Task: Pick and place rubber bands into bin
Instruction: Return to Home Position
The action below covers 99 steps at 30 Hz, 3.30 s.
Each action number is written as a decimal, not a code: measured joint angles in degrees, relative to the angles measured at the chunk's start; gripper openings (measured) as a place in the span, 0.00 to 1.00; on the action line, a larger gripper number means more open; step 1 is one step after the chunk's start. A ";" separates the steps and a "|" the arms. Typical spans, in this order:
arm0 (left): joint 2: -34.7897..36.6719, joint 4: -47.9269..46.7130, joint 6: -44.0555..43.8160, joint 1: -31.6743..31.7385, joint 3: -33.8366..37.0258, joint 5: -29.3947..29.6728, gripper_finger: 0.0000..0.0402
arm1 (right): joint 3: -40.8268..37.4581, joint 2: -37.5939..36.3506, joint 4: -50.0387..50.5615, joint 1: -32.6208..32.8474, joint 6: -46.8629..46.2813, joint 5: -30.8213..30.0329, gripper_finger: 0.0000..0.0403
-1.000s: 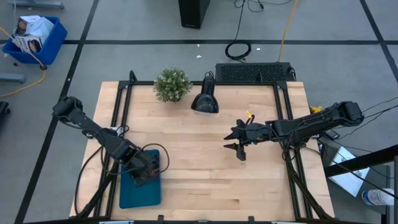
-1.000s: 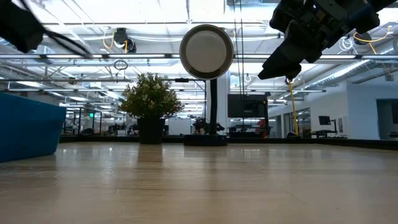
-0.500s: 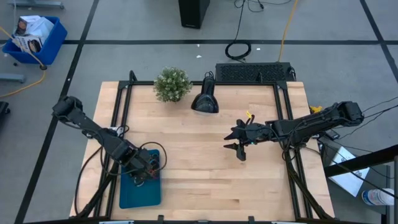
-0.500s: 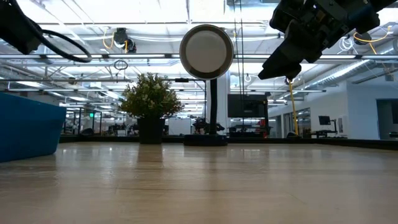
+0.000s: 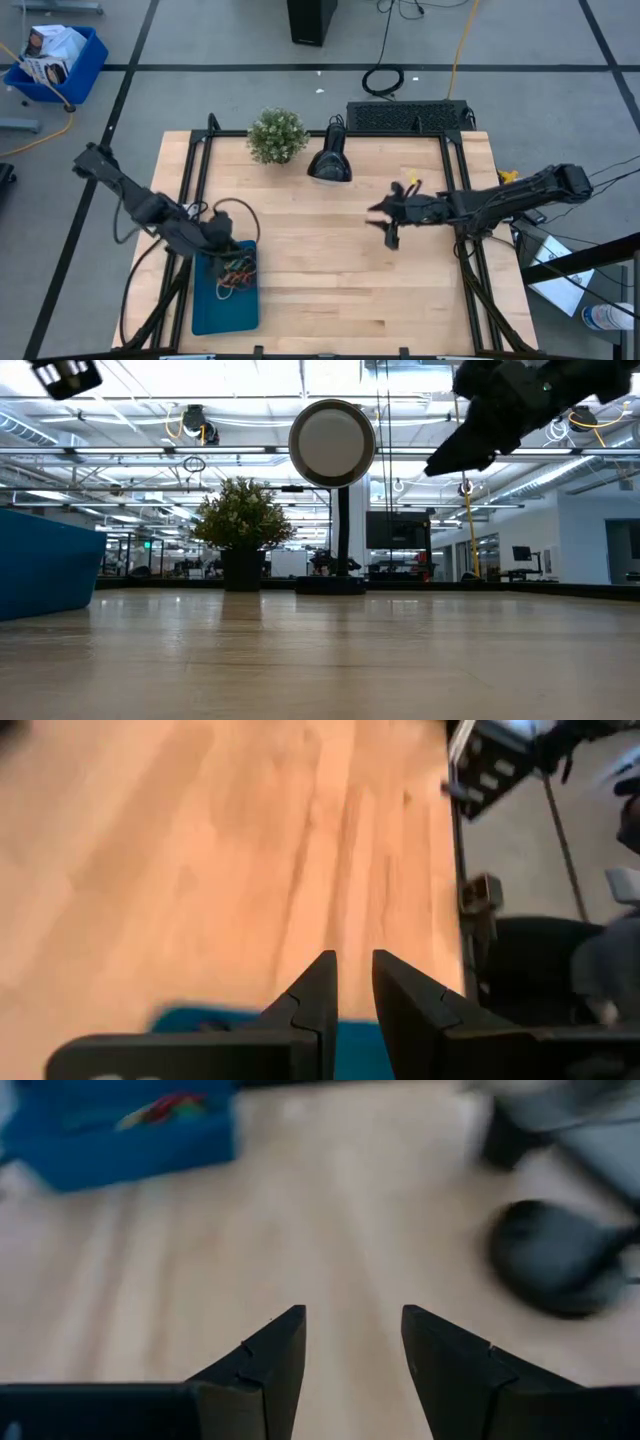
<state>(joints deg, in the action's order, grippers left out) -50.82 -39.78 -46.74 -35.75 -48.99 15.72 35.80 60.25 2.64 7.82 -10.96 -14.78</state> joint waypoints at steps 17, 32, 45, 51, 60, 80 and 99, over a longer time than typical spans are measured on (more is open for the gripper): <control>31.31 22.16 23.17 -1.53 22.85 1.13 0.18 | -23.77 -38.98 -6.66 -2.23 -1.56 -1.37 0.40; 50.49 22.28 33.51 3.93 34.66 6.00 0.18 | -24.62 -57.52 7.21 -8.07 1.41 -0.29 0.40; 50.56 27.10 45.40 16.53 34.64 14.13 0.18 | -24.55 -60.20 9.61 -17.28 5.51 -0.33 0.40; 50.55 32.23 49.51 23.99 34.56 8.38 0.18 | -24.55 -60.17 9.41 -20.00 5.46 -0.12 0.40; 50.54 44.83 47.51 30.41 46.09 4.76 0.18 | -24.55 -60.17 8.36 -20.71 5.66 -0.04 0.40; 50.46 43.01 44.94 35.45 48.33 0.69 0.18 | -34.56 -59.98 -7.43 -20.73 4.64 1.70 0.40; 50.46 43.35 44.96 35.41 48.35 0.77 0.18 | -34.70 -59.61 -4.93 -20.69 6.10 6.05 0.40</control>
<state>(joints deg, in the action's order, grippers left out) -0.36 3.57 -1.78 -0.34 -0.64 16.49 1.10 0.64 -2.28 -12.86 -4.86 -8.73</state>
